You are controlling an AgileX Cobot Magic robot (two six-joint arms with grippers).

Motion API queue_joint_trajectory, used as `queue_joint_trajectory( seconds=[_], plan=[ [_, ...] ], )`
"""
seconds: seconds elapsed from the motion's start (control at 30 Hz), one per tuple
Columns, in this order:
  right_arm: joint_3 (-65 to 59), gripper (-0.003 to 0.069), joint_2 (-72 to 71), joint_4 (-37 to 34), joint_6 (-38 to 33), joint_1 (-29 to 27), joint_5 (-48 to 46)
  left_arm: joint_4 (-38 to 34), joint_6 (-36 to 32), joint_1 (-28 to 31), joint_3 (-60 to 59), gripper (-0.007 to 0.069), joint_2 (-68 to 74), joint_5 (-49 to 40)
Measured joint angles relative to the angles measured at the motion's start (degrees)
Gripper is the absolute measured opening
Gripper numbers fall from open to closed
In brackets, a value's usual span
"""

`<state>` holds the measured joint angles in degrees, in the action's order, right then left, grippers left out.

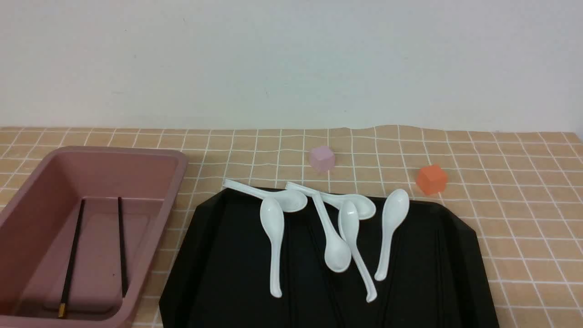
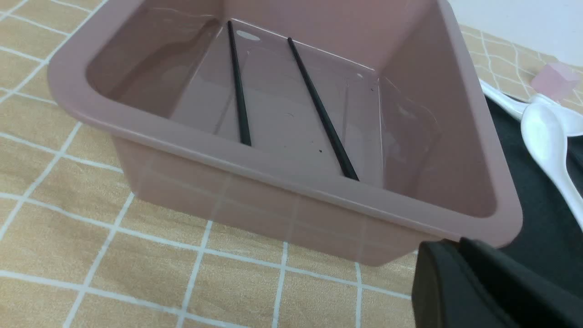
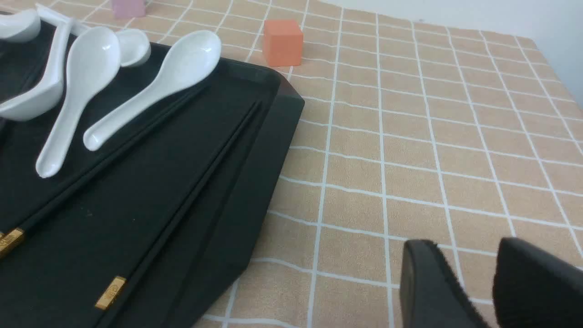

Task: On brown tablecloth take chopsticks from black tray and put them in box.
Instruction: 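Reach over to the black tray and grasp a pair of chopsticks with the left gripper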

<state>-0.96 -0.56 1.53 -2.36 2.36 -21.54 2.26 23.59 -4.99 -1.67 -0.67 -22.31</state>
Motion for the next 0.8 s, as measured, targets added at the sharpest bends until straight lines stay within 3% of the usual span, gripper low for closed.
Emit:
queue_joint_trajectory(
  seconds=[0.8],
  plan=[
    [0.0, 0.024, 0.0, 0.0, 0.0, 0.0, 0.0, 0.0, 0.0, 0.0, 0.0, 0.0086, 0.0, 0.0]
  ],
)
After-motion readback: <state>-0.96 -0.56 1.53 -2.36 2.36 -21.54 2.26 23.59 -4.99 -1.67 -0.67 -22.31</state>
